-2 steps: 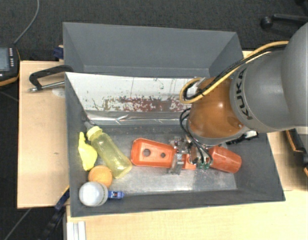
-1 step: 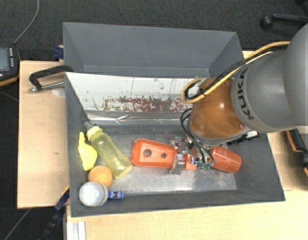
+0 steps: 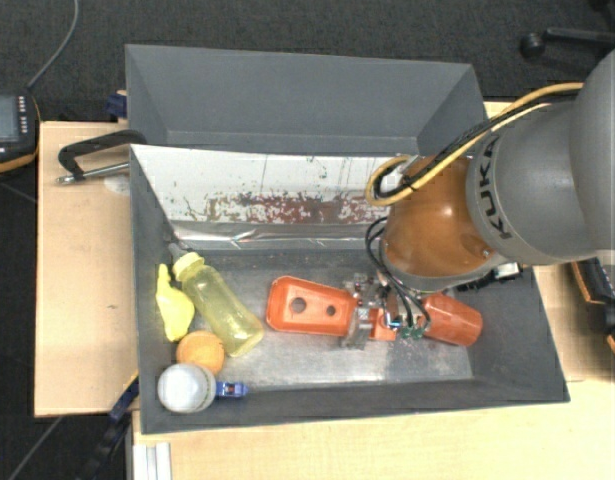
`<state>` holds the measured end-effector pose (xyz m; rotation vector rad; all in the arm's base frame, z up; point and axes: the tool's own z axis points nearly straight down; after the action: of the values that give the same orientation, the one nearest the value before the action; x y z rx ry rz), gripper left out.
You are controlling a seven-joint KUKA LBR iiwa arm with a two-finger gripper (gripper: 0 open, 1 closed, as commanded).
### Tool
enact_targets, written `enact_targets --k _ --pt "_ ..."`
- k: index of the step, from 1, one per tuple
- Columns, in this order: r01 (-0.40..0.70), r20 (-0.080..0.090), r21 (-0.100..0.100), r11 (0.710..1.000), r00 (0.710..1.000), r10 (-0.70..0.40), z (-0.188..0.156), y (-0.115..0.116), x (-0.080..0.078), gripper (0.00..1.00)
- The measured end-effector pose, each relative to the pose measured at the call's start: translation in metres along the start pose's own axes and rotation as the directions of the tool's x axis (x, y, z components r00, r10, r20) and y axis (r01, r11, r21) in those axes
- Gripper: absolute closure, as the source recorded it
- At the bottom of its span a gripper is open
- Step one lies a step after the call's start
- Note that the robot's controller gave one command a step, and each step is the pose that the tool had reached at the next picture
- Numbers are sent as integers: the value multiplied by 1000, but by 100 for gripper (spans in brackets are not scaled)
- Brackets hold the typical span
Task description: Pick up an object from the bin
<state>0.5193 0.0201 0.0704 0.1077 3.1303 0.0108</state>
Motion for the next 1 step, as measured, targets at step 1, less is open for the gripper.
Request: enact_targets --k 1 --pt "-19 0 -1 1000 1000 19 -4 -5 9 100"
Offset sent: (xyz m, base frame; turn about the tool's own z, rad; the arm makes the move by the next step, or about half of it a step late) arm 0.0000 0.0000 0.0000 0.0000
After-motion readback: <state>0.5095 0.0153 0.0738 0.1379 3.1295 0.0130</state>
